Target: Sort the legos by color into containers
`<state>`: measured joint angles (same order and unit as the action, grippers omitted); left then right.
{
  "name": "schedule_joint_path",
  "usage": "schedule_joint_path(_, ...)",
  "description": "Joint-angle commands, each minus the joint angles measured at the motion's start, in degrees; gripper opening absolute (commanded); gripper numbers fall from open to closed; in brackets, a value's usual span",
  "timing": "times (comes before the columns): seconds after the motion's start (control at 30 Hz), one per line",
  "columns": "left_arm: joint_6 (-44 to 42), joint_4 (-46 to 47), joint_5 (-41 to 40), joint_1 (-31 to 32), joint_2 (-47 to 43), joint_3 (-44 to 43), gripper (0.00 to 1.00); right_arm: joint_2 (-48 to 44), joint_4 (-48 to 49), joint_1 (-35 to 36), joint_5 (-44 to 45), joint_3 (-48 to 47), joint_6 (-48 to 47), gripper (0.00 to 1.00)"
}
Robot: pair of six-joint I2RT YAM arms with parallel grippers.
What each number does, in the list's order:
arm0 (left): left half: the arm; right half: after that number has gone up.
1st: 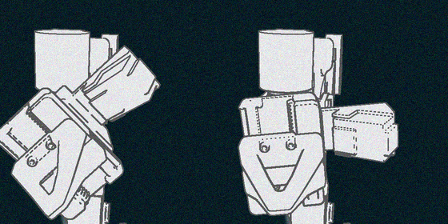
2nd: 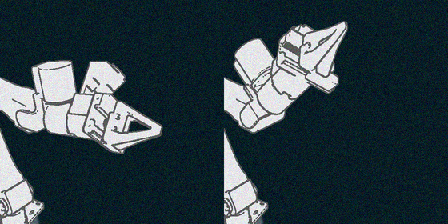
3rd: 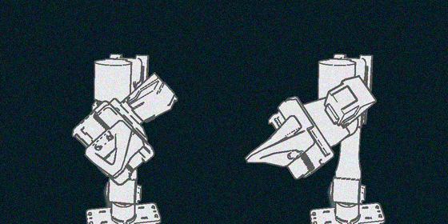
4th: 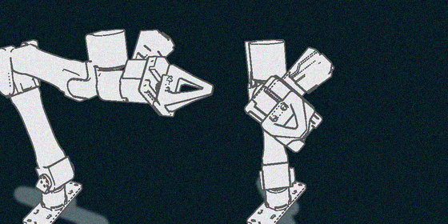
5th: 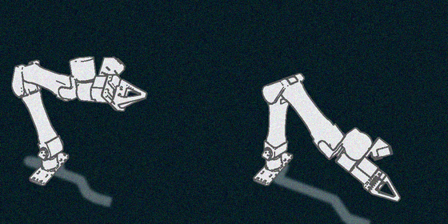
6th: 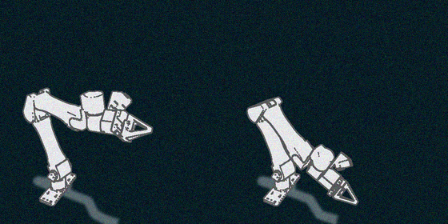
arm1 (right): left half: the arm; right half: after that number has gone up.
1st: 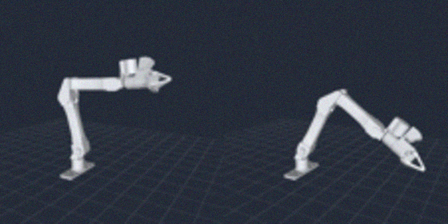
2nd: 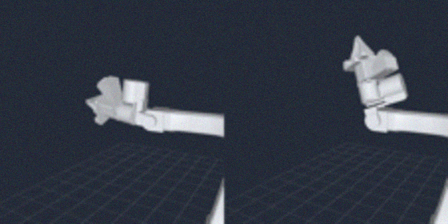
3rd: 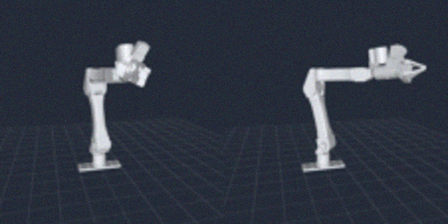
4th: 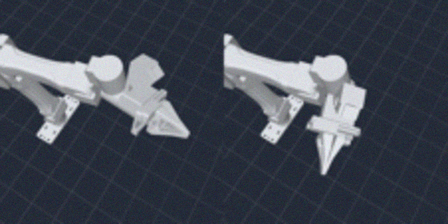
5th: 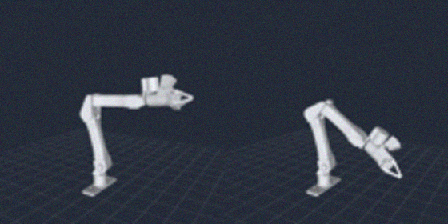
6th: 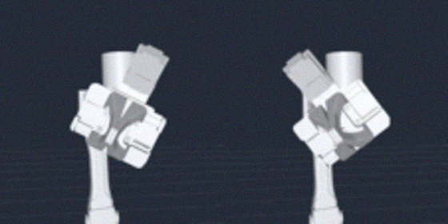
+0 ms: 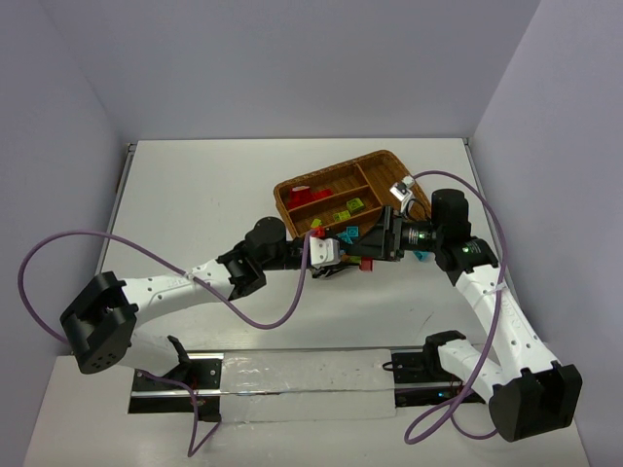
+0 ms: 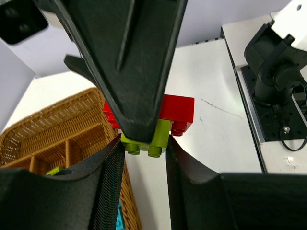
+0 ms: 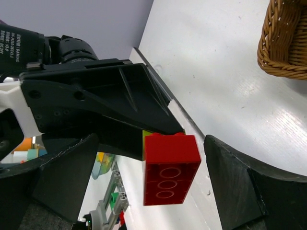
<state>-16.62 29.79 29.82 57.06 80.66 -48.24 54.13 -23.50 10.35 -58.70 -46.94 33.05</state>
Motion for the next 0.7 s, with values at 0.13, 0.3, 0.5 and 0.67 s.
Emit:
schedule_joint_path(0.13,0.76,3.00,-2.53,0.21,-1.95,1.52,0.00,-1.36,-2.34,-0.85,1.97,-2.68,-2.20,0.83)
schedule_joint_path(0.3,0.44,2.77,-2.90,-0.14,-2.50,1.81,0.00,-1.36,-2.07,-1.03,2.76,-2.16,-1.64,0.55)
schedule_joint_path(0.5,0.44,3.16,-2.98,-0.56,-2.62,2.22,0.00,-1.13,-1.46,-1.12,2.45,-1.96,-1.55,0.33)
schedule_joint_path(0.67,0.44,3.09,-3.10,-1.31,-3.04,2.96,0.00,-1.04,-1.37,-1.12,2.44,-1.58,-1.66,0.26)
